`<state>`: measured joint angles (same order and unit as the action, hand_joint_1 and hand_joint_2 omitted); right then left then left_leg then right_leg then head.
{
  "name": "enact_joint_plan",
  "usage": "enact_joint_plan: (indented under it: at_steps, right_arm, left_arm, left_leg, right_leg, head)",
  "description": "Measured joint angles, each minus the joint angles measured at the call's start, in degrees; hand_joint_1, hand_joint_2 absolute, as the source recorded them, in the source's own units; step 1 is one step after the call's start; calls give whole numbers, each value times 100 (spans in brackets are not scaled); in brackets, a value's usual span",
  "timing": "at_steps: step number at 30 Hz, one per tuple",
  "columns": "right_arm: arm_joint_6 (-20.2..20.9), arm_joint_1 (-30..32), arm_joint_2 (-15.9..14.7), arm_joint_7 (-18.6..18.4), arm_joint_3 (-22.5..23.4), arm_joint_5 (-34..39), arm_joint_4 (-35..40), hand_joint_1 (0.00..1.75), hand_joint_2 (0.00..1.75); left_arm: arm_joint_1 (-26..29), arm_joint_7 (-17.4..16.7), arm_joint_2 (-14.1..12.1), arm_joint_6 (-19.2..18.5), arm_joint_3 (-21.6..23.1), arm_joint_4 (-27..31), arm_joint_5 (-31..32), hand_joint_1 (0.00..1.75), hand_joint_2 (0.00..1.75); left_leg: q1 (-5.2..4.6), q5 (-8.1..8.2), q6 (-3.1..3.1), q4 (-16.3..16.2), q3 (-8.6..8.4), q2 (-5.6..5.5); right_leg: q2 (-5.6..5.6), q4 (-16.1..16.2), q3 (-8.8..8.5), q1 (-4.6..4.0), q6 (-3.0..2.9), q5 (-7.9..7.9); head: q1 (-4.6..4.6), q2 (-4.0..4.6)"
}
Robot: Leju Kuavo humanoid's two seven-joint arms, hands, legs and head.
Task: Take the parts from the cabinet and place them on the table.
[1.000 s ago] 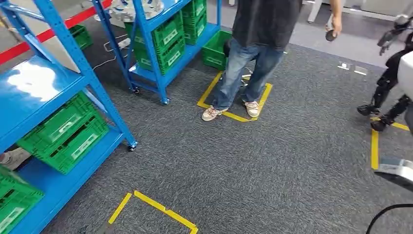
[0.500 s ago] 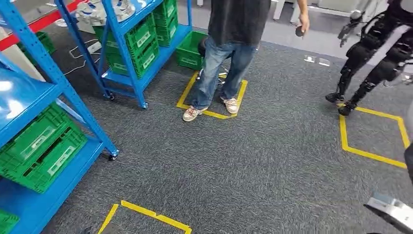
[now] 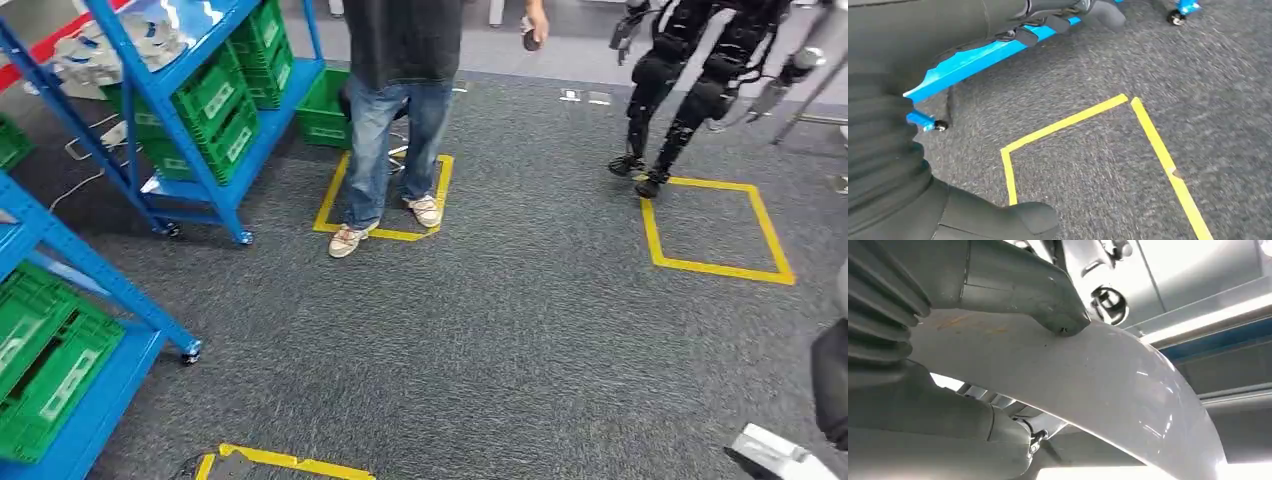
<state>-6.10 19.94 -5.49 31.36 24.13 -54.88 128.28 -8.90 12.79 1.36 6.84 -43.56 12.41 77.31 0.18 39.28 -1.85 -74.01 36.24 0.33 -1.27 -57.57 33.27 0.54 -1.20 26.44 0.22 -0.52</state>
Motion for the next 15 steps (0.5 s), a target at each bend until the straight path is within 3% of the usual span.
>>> enact_joint_plan:
  at_steps: [1,2,4,5,6,10,11,12,13,15]
  right_arm:
    - [-2,6,59,0,-15,0,7,175,175]
    - [-4,10,103,2,-24,-2,7,175,175]
    - [-13,11,177,2,-28,-2,15,175,175]
    - [-17,12,199,2,-31,-2,33,175,175]
    - [-28,8,217,2,-35,-2,54,175,175]
    - [-37,55,265,59,-46,0,94,175,175]
    - [-48,103,280,100,-53,2,116,175,175]
    - [-59,125,302,116,-57,15,151,175,175]
    - [-63,120,313,120,-70,44,171,175,175]
    - [-66,142,369,133,-79,192,181,175,175]
  left_arm:
    - [0,-2,6,0,0,-2,0,0,175]
    - [-4,0,7,0,0,0,0,0,175]
    - [-16,0,7,0,0,2,0,0,175]
    - [-18,2,7,0,0,2,0,0,175]
    - [-21,2,20,-2,2,-2,-2,0,175]
    - [-47,37,37,-17,0,4,-39,0,175]
    - [-78,52,50,-30,0,7,-63,0,175]
    - [-91,57,50,-35,0,9,-70,0,175]
    - [-86,59,48,-37,0,9,-70,0,175]
    - [-59,83,35,-98,0,9,-91,0,175]
  left_leg:
    - [6,-28,-8,-133,84,-2]
    - [20,-188,-15,-8,45,-4]
    - [67,-759,-30,871,-321,-70]
    - [109,-973,-48,1388,-533,-248]
    - [104,-860,-55,1492,-578,-470]
    - [81,-907,133,1484,-588,-250]
    - [98,-937,183,1511,-592,-180]
    - [91,-939,214,1521,-593,-139]
    - [74,-939,245,1520,-586,-68]
    - [42,-926,267,1518,-578,76]
  right_leg:
    - [-65,-3,-1,1,0,0]
    - [-134,-6,-6,6,2,1]
    - [-281,-46,-13,26,32,19]
    - [-345,-85,-3,36,68,41]
    - [-403,-133,36,10,115,54]
    - [-638,-99,120,49,267,-27]
    - [-467,-168,132,54,271,16]
    - [-155,-374,235,10,283,159]
    - [-23,-740,419,5,295,368]
    - [60,-1603,838,11,307,737]
  head:
    - [-2,0]
    - [-4,0]
    - [-9,0]
    - [-11,0]
    - [-30,0]
    - [-20,0]
    - [-13,0]
    - [33,0]
    - [59,0]
    - [61,0]
